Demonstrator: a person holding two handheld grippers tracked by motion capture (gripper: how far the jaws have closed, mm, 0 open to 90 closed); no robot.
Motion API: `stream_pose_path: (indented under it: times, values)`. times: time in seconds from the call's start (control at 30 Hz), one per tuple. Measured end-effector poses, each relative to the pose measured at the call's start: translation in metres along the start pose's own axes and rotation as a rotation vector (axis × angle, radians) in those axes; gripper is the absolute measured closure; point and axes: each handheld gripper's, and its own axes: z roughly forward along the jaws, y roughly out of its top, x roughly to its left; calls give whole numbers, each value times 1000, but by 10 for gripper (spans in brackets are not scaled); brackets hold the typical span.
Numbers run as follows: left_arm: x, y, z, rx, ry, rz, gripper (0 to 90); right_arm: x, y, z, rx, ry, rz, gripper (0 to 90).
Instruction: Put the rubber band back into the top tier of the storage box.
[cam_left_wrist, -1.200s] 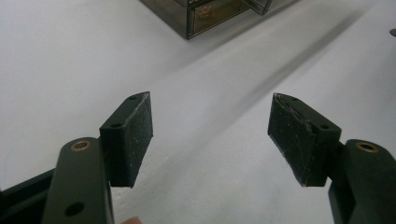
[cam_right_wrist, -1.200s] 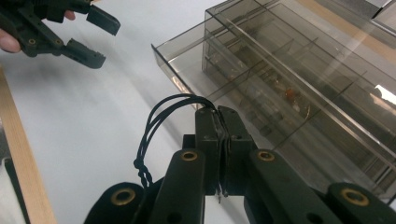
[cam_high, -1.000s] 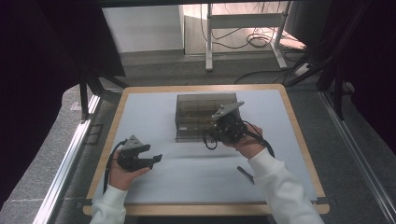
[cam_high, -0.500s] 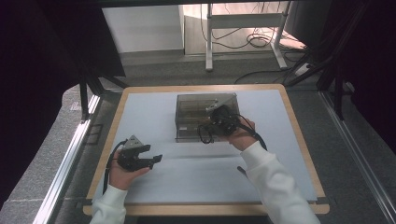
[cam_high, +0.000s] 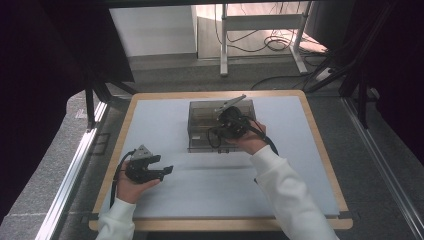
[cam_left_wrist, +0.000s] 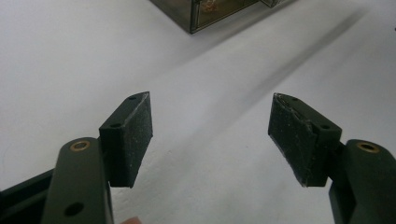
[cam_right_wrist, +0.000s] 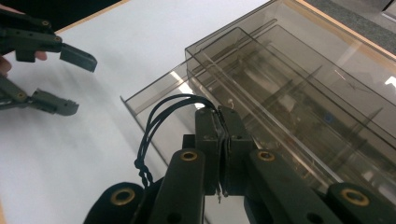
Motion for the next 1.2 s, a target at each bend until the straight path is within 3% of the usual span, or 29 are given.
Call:
stream_pose_path:
  times: [1.2]
  values:
    - [0,-1,0,1,0,-1,308,2,13,41,31,-8,9,862]
